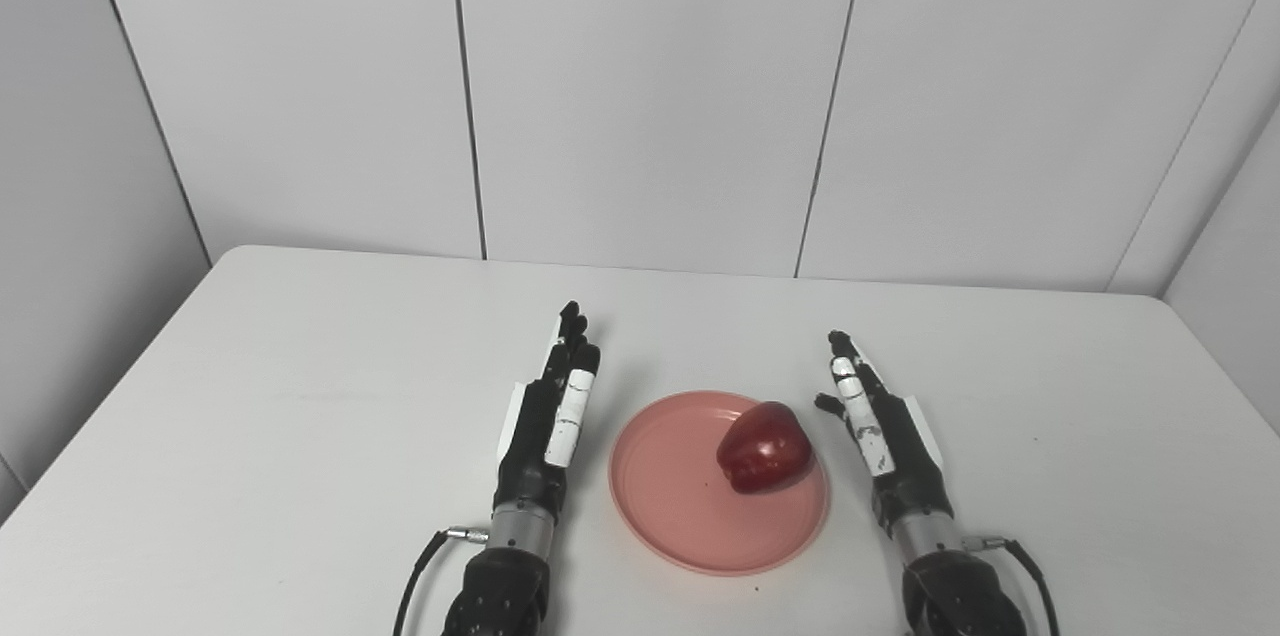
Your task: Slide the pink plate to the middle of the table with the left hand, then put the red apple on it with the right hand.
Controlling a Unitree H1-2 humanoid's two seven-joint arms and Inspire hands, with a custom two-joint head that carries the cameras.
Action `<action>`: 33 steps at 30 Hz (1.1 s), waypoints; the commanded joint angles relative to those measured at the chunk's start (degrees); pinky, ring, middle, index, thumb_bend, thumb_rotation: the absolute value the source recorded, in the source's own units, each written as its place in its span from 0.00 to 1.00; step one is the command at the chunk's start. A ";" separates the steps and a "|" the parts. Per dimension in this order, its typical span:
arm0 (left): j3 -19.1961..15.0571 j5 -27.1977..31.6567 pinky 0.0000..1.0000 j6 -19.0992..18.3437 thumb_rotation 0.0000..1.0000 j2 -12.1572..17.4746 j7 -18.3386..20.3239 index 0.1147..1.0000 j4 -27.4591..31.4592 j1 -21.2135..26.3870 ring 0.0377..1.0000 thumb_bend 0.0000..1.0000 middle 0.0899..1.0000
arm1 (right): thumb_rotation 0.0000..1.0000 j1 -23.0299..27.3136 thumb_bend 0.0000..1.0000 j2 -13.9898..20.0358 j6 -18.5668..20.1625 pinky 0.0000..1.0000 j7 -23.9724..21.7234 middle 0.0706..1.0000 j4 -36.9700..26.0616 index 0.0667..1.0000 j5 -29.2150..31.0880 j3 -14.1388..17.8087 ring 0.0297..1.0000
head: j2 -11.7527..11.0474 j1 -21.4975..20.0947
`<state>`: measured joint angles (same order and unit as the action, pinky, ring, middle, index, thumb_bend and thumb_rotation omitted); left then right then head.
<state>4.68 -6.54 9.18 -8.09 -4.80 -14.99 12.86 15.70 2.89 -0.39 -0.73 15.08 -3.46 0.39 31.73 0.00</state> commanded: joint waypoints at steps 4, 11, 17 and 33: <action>-0.20 3.33 1.00 -7.67 1.00 0.56 2.84 1.00 5.20 -3.36 1.00 0.82 1.00 | 1.00 -2.45 0.80 -1.96 -0.58 1.00 2.07 1.00 -1.23 1.00 -1.00 -0.67 1.00 | 0.63 -0.99; 0.21 4.43 1.00 -13.10 1.00 1.45 4.56 1.00 9.19 -4.72 1.00 0.79 1.00 | 1.00 -4.95 0.94 -3.91 -1.98 1.00 3.10 1.00 -2.81 1.00 -1.34 -1.36 1.00 | 1.44 -1.68; -0.28 6.21 1.00 -14.52 1.00 2.83 6.38 1.00 8.93 -4.03 1.00 0.81 1.00 | 1.00 -5.66 0.94 -5.73 -4.47 1.00 4.79 1.00 -2.53 1.00 -1.38 -1.20 1.00 | 1.52 -3.01; -0.95 5.84 1.00 -12.80 1.00 3.57 6.22 1.00 7.12 -3.05 1.00 0.83 1.00 | 1.00 -6.13 0.86 -7.19 -12.80 1.00 6.07 1.00 1.00 1.00 1.45 -0.06 1.00 | 1.47 -3.57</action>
<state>4.16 -0.37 -3.33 -4.63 2.22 -7.08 8.54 11.98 -3.38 -11.79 5.79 13.05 -3.14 0.33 33.13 -3.60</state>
